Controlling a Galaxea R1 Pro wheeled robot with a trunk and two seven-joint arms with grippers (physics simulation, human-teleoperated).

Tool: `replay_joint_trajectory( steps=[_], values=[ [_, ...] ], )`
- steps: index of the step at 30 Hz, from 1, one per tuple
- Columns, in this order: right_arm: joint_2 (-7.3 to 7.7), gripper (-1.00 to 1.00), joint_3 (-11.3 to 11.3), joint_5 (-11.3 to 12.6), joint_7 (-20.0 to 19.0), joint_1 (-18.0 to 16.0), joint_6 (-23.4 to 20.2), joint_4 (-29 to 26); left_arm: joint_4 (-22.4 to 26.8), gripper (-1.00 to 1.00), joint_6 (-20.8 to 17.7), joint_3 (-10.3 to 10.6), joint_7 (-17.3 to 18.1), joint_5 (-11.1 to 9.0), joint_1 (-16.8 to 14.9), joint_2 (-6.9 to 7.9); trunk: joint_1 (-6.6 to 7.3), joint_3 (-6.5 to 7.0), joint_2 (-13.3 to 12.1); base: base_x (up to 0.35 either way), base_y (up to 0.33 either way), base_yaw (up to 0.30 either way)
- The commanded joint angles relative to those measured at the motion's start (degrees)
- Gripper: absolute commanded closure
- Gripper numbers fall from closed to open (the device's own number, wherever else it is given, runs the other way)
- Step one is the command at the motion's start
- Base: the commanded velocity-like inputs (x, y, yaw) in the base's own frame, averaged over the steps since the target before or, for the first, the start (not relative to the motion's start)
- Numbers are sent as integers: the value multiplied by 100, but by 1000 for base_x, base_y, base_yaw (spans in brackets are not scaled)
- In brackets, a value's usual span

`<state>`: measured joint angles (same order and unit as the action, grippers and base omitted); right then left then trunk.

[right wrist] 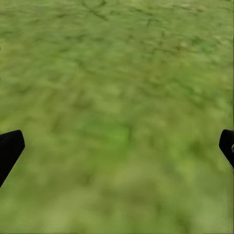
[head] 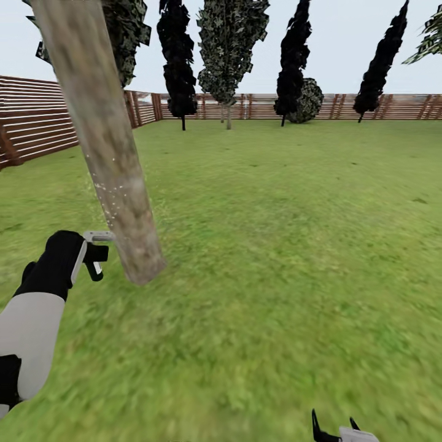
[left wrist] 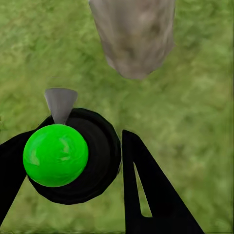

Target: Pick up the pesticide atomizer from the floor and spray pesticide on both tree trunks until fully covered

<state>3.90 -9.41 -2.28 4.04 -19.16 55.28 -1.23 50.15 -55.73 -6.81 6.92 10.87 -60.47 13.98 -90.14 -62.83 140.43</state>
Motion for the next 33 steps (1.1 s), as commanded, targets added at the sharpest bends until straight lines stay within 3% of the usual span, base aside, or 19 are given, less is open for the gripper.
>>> replay_joint_trajectory(
  steps=[1, 6, 9, 15, 17, 19, 23, 33],
  values=[
    [-1, -100, 0, 0, 0, 0, -1, 0, 2, 100, 0, -3, 3, 4, 5, 0, 0, 0, 0, 0, -271, 267],
    [3, -100, 0, 0, 0, 0, 0, 0, -14, 100, 61, -4, 3, 7, 65, -20, 0, 5, 0, 0, -271, 146],
    [5, -100, -1, 0, 0, 0, 0, 0, -14, 100, 528, -4, -5, 12, 156, -32, 0, 5, 0, 55, -271, 8],
    [23, -100, -9, 0, 9, 0, 0, 0, -10, 100, 598, -10, -16, 16, 176, -26, 0, 5, 0, 88, -271, 0],
    [23, -100, -9, 0, 9, 0, 0, 0, -34, 100, 638, -12, -223, 11, 331, -30, 0, 5, 0, 113, -270, 0],
    [23, -100, -9, 0, 5, 0, 0, 0, -111, 100, 691, -115, -470, 3, 434, -34, 0, 5, 0, 142, -267, 0],
    [6, -100, -3, -2, 2, 0, 0, 0, -136, 100, 817, -694, -555, 18, 537, -30, 0, 5, 0, 150, -266, 0],
    [-21, -100, 0, -9, 0, 0, -2, 0, -137, 100, 870, -769, -674, 47, 545, -44, 0, 5, 0, 154, -265, 227]
  ],
)
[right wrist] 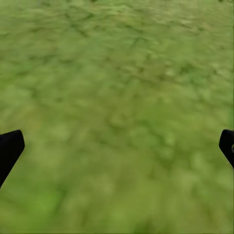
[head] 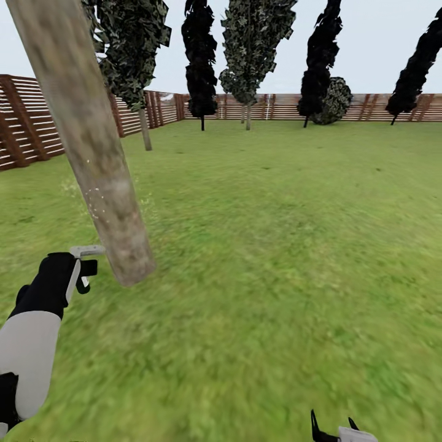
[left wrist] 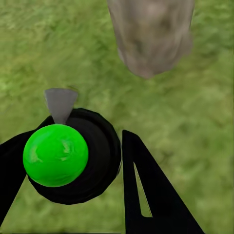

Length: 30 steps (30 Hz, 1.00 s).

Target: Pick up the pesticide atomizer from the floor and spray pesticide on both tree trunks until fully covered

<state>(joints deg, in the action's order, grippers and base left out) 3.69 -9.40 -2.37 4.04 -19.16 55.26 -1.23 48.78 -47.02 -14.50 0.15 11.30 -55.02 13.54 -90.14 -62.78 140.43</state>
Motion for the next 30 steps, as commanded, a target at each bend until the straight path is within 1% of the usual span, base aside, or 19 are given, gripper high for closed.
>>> replay_joint_trajectory(
  steps=[1, 8, 10, 11, 13, 17, 21, 22, 24, 25, 30],
  values=[
    [0, -100, 0, 0, 0, 0, 1, 0, 0, 100, 0, 0, 2, 4, 0, 0, 0, 0, 0, 154, -265, 273],
    [0, -100, 0, 0, 0, 0, -1, 0, -35, 100, 10, 0, 2, -21, 51, -17, 0, 0, 0, 162, -257, 41],
    [-5, -100, 0, -2, 0, 0, -4, 0, -107, 100, 146, 0, 2, -1, 142, -14, 0, 0, 0, 169, -250, 0],
    [-8, -100, 0, -6, 0, 0, -6, 0, -152, 100, 326, 0, 2, 8, 215, -11, 0, 0, 0, 194, -231, 0],
    [-9, -100, 0, -1, 0, 0, -6, 0, -204, 100, 426, 23, 2, 19, 255, -9, 0, 0, 0, 218, -209, 0],
    [-9, -100, 0, 0, 0, 0, -6, 0, -210, 100, 439, 38, 2, 17, 263, -9, 0, 0, 0, 237, -188, 0],
    [-9, -100, 0, 0, 0, 0, -6, 0, -213, 100, 439, -2, -5, 21, 270, 8, 0, 0, 0, 243, -175, 28],
    [-9, -100, 0, 0, 0, 0, -6, 0, -216, 100, 441, -16, -41, 21, 271, 26, 0, 0, 0, 244, -172, 190],
    [-9, -100, 0, 0, 0, 0, -5, 0, -206, 100, 445, -31, -488, -12, 272, 39, 0, 0, 0, 244, -172, 252],
    [-9, -100, 0, 0, 0, 0, -5, 0, -204, 100, 442, -28, -597, -32, 272, 34, 0, 0, 0, 244, -172, 271],
    [-9, -100, 0, 0, 0, 0, -5, 0, -202, 100, 422, -35, -605, -67, 272, -10, 0, 0, 0, 244, -172, 277]
  ],
)
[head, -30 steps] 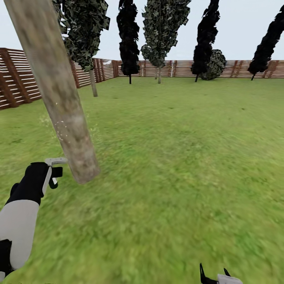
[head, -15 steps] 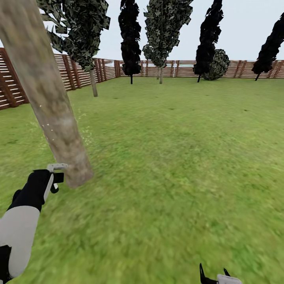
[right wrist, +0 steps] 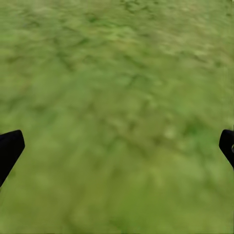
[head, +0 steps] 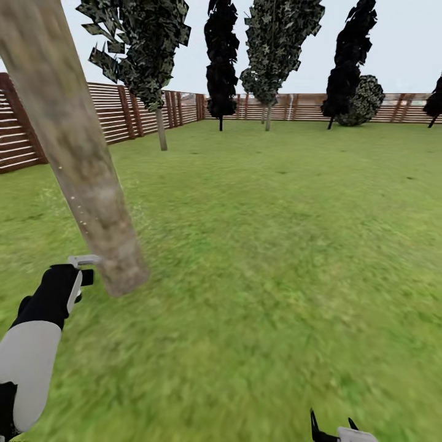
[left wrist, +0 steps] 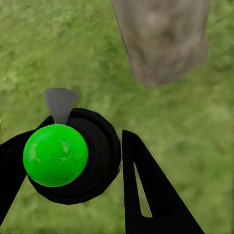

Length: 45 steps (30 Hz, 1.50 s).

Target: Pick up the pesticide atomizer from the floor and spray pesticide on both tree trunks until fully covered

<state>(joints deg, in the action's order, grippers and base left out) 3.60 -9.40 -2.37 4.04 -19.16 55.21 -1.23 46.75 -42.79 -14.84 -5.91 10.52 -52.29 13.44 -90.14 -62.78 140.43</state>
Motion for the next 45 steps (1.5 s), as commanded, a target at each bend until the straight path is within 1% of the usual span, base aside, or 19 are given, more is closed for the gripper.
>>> replay_joint_trajectory(
  steps=[1, 8, 15, 20, 26, 29, 31, 32, 33, 34, 35, 37, 38, 40, 41, 42, 43, 44, 45],
  values=[
    [0, -100, 0, 0, 0, 0, -1, 0, 0, 100, -1, -1, 2, 6, 0, -5, 0, 0, 0, 244, -171, 277],
    [0, -100, 0, 0, 0, 0, 1, 0, -8, 100, 4, -1, 2, 2, 0, -28, 0, 0, 0, 267, -155, 277],
    [0, -100, 0, 0, 0, 0, 0, 0, -8, 100, 15, 27, -53, 11, 0, -231, 0, 0, 0, 255, -166, 218],
    [0, -100, 0, 0, 0, 0, 1, 0, 18, 100, 17, 34, -81, 11, 0, -259, 0, 0, 0, 23, -268, 34],
    [0, -100, 0, 0, 0, 0, -1, 0, -13, 100, -8, 70, -75, 36, -5, -274, 0, 0, 0, 44, -269, 261],
    [7, -100, 0, 0, 0, 0, -2, 0, 111, 100, -41, 81, -60, 16, -9, -455, 0, 0, 0, 86, -104, 159],
    [12, -100, 0, 0, 0, 0, -2, 0, 69, 100, -49, 121, -181, 66, -79, -790, 0, 0, 0, 6, -6, 12],
    [15, -100, 0, 0, 0, 0, -2, 0, 43, 100, -60, 154, -408, 62, -239, -889, 0, 0, 0, 1, -2, 3],
    [17, -100, 0, 0, 0, 0, -2, 0, -113, 100, -66, 173, -580, 51, -564, -925, 0, 0, 0, 0, 0, 0],
    [17, -100, 0, 0, 0, 0, -2, 0, -329, 100, -64, 178, -629, 49, -806, -932, 0, 0, 0, 0, 0, 0],
    [20, -100, -1, 0, 0, 0, -2, 0, -1284, 100, -57, 177, -669, 37, -1640, -933, 0, 0, 0, 0, 0, 0],
    [19, -100, -1, 0, 0, 0, -2, 0, -1525, 100, -61, 183, -670, 62, -2053, -900, 0, 0, 0, 0, 0, 0],
    [19, -100, -1, 0, 0, 0, -2, 0, -1526, 100, -62, 185, -665, 76, -2086, -889, 0, 0, 0, 0, 0, 0],
    [18, -100, 0, 0, 0, 0, -2, 0, -1498, 100, -1, 201, -673, 89, -2006, -868, 0, 0, 0, 0, 0, 0],
    [18, -100, 0, 0, 0, 0, -2, 0, -1492, 100, 49, 180, -674, 76, -1800, -863, 0, 0, 0, 0, 0, 0],
    [18, -100, 0, 0, 0, 0, -7, 0, -1485, 100, 269, 159, -674, 61, -1506, -861, 0, 0, 0, 0, 0, 0],
    [18, -100, 0, 0, 0, 0, -9, 0, -1485, 100, 508, 148, -680, 56, -1342, -861, 0, 0, 0, 0, 0, 0],
    [18, -100, 0, 0, 0, 0, -10, 0, -1485, 100, 873, 131, -682, 36, -1101, -856, 0, 0, 0, 0, 0, 0],
    [18, -100, 0, 0, 0, 0, -10, 0, -1483, 100, 1006, 119, -674, 25, -1011, -857, 0, 0, 0, 18, 0, 0]
  ],
)
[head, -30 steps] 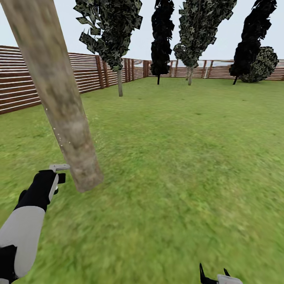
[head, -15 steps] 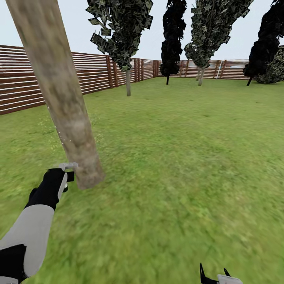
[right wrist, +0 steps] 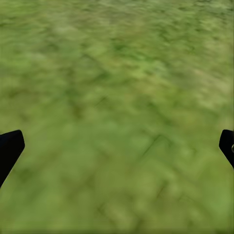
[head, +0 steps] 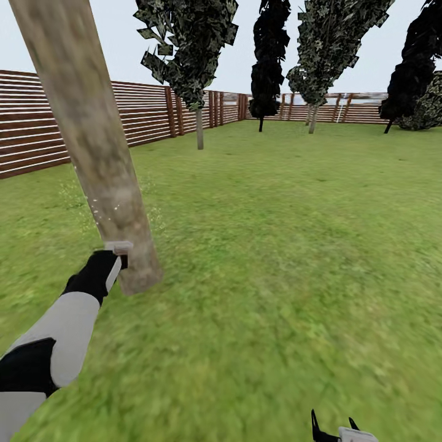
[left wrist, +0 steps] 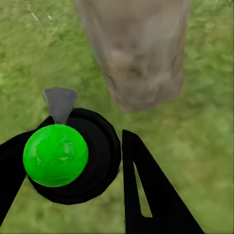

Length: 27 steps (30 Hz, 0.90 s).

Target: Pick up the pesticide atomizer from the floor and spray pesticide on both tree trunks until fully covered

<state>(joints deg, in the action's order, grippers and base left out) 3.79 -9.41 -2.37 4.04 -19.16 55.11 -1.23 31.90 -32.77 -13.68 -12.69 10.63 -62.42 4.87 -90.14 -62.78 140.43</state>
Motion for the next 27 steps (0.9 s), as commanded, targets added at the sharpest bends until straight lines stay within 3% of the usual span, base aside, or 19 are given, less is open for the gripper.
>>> replay_joint_trajectory(
  steps=[1, 3, 4, 5, 6, 9, 11, 13, 16, 19, 21, 24, 27],
  values=[
    [0, -100, 0, 0, 0, 0, 0, 0, 76, 100, 20, 6, 13, 11, -7, -6, 1, 1, 0, 134, 0, 0],
    [5, -100, 0, 0, 0, 0, 0, 0, 374, 100, -124, 10, 26, 18, -63, -6, 1, 1, 0, 281, 0, 0],
    [7, -100, 0, 0, 0, 0, 0, 0, 573, 100, -452, 12, 28, 14, -107, -5, 1, 1, 0, 315, 0, 0],
    [8, -100, 0, 0, 0, 0, 0, 0, 1146, 100, -879, 27, 29, 21, -153, -9, 1, 1, 0, 133, 0, 0],
    [8, -100, 0, 0, 0, 0, 0, 0, 1561, 100, -1031, 45, 34, 36, -160, -13, 1, 1, 0, 54, 0, 0],
    [7, -100, 0, 0, 0, 0, 0, 0, 1914, 100, -1556, 49, 38, 32, -93, -2, 1, 1, 0, 13, 0, 0],
    [8, -100, 0, 0, 0, 0, 0, 0, 1879, 100, -1525, 19, 40, 11, 240, 0, 1, 1, 0, 0, 0, 0],
    [6, -100, 0, 0, 0, 0, -2, 0, 1814, 100, -1160, 8, 39, -4, 656, -20, 1, 1, 0, 0, 0, 0],
    [8, -100, 0, 0, 0, 0, -5, 0, 1809, 100, -929, 7, 71, -8, 814, -32, 1, 1, 0, 0, 0, 0],
    [20, -100, 0, 0, 0, 0, -9, 0, 1851, 100, -1019, 58, 360, -9, 556, -86, 1, 1, 0, 0, 0, 0],
    [25, -100, -2, 0, 0, 0, -9, 0, 1905, 100, -1709, 63, 479, -9, -125, -84, 1, 1, 0, 0, 0, 0],
    [26, -100, -2, 0, 0, 0, -9, 0, 1923, 100, -1985, 66, 494, 1, -584, -58, 1, 1, 0, 0, 0, 0],
    [26, -100, -1, 0, 0, 0, -7, 0, 2218, 100, -2121, 86, 495, 9, -622, -69, 1, 1, 0, 92, 0, 0]
  ],
)
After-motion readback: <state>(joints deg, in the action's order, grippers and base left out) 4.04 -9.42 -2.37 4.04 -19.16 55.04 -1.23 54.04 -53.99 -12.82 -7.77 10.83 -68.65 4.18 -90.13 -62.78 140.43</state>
